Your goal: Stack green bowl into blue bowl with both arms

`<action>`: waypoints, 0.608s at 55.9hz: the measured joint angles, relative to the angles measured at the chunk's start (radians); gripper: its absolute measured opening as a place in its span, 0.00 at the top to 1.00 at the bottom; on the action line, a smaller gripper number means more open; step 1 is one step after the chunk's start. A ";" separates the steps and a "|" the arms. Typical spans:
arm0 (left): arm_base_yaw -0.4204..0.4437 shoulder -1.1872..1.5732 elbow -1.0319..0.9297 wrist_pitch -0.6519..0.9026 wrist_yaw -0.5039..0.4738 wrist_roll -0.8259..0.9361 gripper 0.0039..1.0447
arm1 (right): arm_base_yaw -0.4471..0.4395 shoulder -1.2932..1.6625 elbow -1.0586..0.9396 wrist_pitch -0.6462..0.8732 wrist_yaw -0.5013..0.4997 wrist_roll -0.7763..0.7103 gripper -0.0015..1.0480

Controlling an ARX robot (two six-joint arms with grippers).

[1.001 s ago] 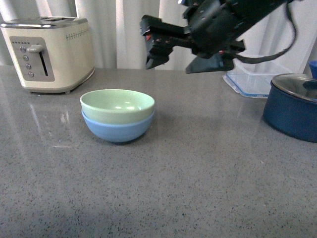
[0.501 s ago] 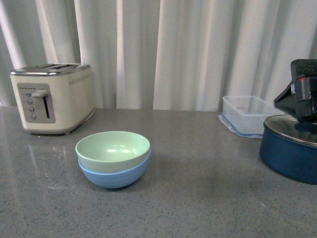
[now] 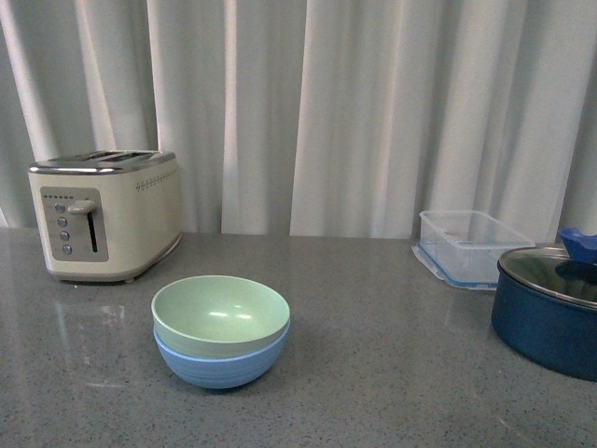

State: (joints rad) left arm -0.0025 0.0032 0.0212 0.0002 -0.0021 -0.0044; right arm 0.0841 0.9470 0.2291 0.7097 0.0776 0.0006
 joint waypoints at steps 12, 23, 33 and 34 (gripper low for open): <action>0.000 0.000 0.000 0.000 -0.001 0.000 0.06 | -0.080 -0.111 -0.082 -0.029 -0.068 0.000 0.99; 0.000 0.000 0.000 0.000 0.000 0.000 0.06 | -0.082 -0.213 -0.134 -0.081 -0.076 0.000 0.99; 0.000 0.000 0.000 0.000 0.000 0.000 0.06 | -0.082 -0.306 -0.164 -0.141 -0.076 0.000 0.99; 0.000 0.000 0.000 0.000 0.000 0.000 0.06 | -0.082 -0.311 -0.166 -0.145 -0.076 0.000 0.99</action>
State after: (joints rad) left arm -0.0025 0.0032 0.0212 0.0002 -0.0025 -0.0044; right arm 0.0021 0.6357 0.0631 0.5648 0.0017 0.0006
